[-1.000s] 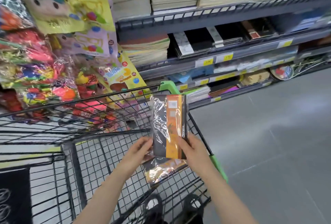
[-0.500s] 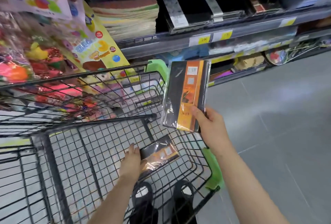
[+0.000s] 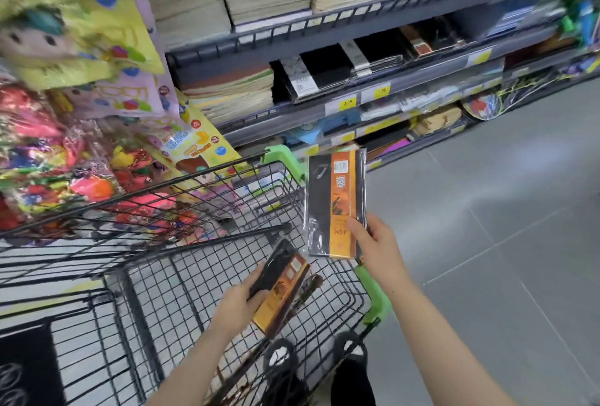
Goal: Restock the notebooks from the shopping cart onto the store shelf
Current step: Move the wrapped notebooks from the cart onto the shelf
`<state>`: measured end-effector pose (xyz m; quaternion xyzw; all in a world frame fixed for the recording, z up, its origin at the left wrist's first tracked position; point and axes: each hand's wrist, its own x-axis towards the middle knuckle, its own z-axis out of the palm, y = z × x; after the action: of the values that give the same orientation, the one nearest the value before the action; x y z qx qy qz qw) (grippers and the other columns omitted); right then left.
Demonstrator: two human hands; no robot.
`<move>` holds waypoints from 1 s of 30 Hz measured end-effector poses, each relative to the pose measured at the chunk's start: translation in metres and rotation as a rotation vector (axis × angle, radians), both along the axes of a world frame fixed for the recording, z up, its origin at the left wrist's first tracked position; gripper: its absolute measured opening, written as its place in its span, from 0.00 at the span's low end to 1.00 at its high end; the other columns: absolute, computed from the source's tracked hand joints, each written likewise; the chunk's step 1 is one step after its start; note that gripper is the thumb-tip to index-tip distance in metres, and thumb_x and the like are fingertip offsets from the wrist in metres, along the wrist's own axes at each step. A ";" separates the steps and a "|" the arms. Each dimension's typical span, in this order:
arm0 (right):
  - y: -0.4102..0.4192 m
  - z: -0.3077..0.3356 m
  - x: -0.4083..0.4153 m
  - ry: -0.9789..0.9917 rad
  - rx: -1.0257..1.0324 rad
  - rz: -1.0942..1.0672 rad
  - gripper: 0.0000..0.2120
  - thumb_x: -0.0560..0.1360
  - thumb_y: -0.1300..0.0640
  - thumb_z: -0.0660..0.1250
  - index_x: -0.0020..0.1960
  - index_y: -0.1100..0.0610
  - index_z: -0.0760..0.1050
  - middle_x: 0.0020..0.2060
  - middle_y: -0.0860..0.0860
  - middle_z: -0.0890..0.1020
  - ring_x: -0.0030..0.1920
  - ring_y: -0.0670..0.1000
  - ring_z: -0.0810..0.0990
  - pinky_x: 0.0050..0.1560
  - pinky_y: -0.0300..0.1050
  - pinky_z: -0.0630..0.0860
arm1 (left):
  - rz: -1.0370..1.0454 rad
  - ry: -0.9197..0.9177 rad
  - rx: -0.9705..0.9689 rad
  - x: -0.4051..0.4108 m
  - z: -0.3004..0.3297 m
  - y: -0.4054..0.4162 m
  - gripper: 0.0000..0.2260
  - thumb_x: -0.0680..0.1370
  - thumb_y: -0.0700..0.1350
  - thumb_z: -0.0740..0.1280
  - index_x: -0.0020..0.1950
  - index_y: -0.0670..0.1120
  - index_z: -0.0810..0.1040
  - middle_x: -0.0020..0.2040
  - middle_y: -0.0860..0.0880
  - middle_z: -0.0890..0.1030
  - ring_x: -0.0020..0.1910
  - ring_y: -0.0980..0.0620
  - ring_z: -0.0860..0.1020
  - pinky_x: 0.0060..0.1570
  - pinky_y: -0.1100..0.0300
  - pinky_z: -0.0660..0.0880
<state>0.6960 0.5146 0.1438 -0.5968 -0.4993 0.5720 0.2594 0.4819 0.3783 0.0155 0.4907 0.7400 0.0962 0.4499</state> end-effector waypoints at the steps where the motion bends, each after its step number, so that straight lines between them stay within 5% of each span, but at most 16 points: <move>1: -0.001 0.004 0.007 0.007 0.006 0.003 0.06 0.78 0.55 0.61 0.49 0.51 0.76 0.44 0.53 0.84 0.46 0.54 0.83 0.52 0.54 0.79 | 0.030 -0.042 0.027 -0.006 0.017 0.004 0.26 0.79 0.50 0.63 0.74 0.61 0.57 0.48 0.55 0.79 0.33 0.56 0.77 0.30 0.66 0.72; 6: 0.001 0.036 0.039 0.088 0.043 0.007 0.17 0.78 0.58 0.61 0.62 0.41 0.71 0.55 0.49 0.82 0.52 0.48 0.82 0.53 0.47 0.79 | 0.151 -0.087 0.143 -0.026 0.112 0.023 0.23 0.78 0.47 0.65 0.71 0.56 0.65 0.56 0.52 0.78 0.48 0.49 0.80 0.41 0.65 0.73; 8: 0.007 0.047 0.056 0.084 0.052 0.025 0.18 0.78 0.56 0.61 0.61 0.36 0.70 0.57 0.50 0.81 0.56 0.52 0.80 0.57 0.53 0.77 | 0.188 -0.104 0.198 -0.021 0.149 0.029 0.22 0.78 0.45 0.65 0.71 0.53 0.66 0.63 0.56 0.73 0.55 0.56 0.76 0.47 0.74 0.71; 11: 0.027 0.057 0.086 0.135 0.053 0.019 0.20 0.78 0.61 0.61 0.67 0.47 0.69 0.58 0.51 0.81 0.58 0.53 0.79 0.59 0.54 0.75 | 0.220 -0.107 0.301 -0.003 0.191 0.049 0.21 0.77 0.43 0.66 0.70 0.51 0.68 0.63 0.57 0.72 0.59 0.58 0.73 0.52 0.75 0.68; 14: 0.050 0.075 0.121 0.169 0.041 0.034 0.19 0.78 0.64 0.60 0.68 0.53 0.69 0.56 0.48 0.81 0.52 0.43 0.81 0.52 0.41 0.78 | 0.303 -0.171 0.382 0.035 0.220 0.076 0.20 0.77 0.41 0.65 0.69 0.49 0.69 0.60 0.63 0.74 0.61 0.62 0.72 0.58 0.73 0.67; 17: 0.081 0.086 0.168 0.178 0.039 0.021 0.20 0.77 0.63 0.62 0.66 0.49 0.70 0.58 0.50 0.80 0.59 0.50 0.78 0.61 0.52 0.74 | 0.372 -0.210 0.455 0.089 0.233 0.111 0.19 0.77 0.39 0.65 0.66 0.52 0.70 0.54 0.73 0.75 0.57 0.71 0.72 0.58 0.73 0.67; 20: 0.116 0.099 0.222 0.177 0.060 0.077 0.20 0.77 0.62 0.62 0.67 0.51 0.69 0.61 0.50 0.78 0.59 0.49 0.78 0.64 0.55 0.72 | 0.437 -0.225 0.502 0.153 0.244 0.147 0.20 0.77 0.38 0.65 0.68 0.50 0.70 0.61 0.57 0.75 0.61 0.57 0.73 0.64 0.59 0.69; 22: 0.136 0.109 0.258 0.164 0.085 0.100 0.20 0.77 0.62 0.61 0.68 0.51 0.69 0.60 0.49 0.79 0.55 0.46 0.79 0.60 0.49 0.75 | 0.442 -0.246 0.495 0.192 0.246 0.169 0.20 0.77 0.38 0.65 0.68 0.51 0.71 0.62 0.53 0.76 0.60 0.54 0.75 0.63 0.56 0.71; 26: 0.175 0.122 0.318 0.165 0.127 0.107 0.21 0.78 0.65 0.59 0.68 0.51 0.65 0.53 0.45 0.80 0.40 0.33 0.81 0.39 0.29 0.76 | 0.442 -0.291 0.504 0.251 0.249 0.212 0.17 0.75 0.37 0.68 0.57 0.57 0.75 0.57 0.57 0.78 0.56 0.59 0.76 0.50 0.74 0.71; 30: 0.217 0.117 0.362 0.116 0.116 0.038 0.23 0.77 0.64 0.62 0.70 0.56 0.64 0.55 0.57 0.81 0.40 0.41 0.83 0.41 0.35 0.80 | 0.483 -0.285 0.496 0.282 0.250 0.254 0.16 0.72 0.36 0.72 0.51 0.56 0.77 0.43 0.65 0.83 0.46 0.65 0.80 0.41 0.72 0.73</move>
<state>1.0578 0.7313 0.2604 -0.5372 -0.5270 0.5806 0.3109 0.7640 0.6322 0.2653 0.3776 0.7185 0.4432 0.3804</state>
